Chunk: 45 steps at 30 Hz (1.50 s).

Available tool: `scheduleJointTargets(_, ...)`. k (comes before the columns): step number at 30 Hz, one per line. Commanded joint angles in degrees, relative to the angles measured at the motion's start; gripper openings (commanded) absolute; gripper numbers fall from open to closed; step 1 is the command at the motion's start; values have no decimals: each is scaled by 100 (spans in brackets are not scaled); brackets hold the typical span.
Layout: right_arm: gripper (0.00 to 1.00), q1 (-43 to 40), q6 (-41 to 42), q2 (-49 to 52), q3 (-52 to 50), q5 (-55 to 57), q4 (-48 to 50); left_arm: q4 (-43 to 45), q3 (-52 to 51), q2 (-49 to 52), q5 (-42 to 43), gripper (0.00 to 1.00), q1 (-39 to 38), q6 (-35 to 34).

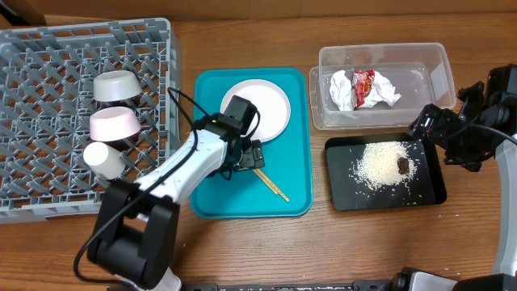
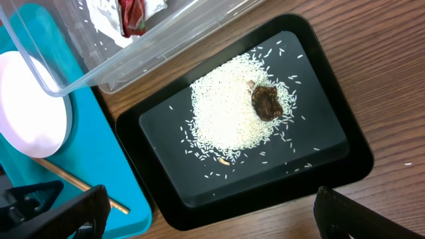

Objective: Sort waste into correct bins and load items into the dishwasher
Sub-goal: 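Lower the left gripper onto the chopsticks and pinch one chopstick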

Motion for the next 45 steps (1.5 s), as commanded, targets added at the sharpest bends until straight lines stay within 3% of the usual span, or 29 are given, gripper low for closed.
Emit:
scheduleJointTargets(1,100,4,-28,-63,46,-22,9,-4,-39,249,-205,100,-20,179)
scheduleJointTargets(14,100,4,-26,-63,46,-22,11,-413,-39,444,-450,100,-17,219)
scheduleJointTargets(21,100,4,-28,-63,46,-22,11,-164,-17,442,205,100,-15,411)
scheduleJointTargets(32,100,4,-28,-63,46,-22,13,-293,544,435,463,98,-15,603)
scheduleJointTargets(38,100,4,-28,-63,46,-22,15,-223,658,442,350,93,-17,597)
scheduleJointTargets(45,100,4,-28,-63,46,-22,13,-151,361,487,15,97,-22,579)
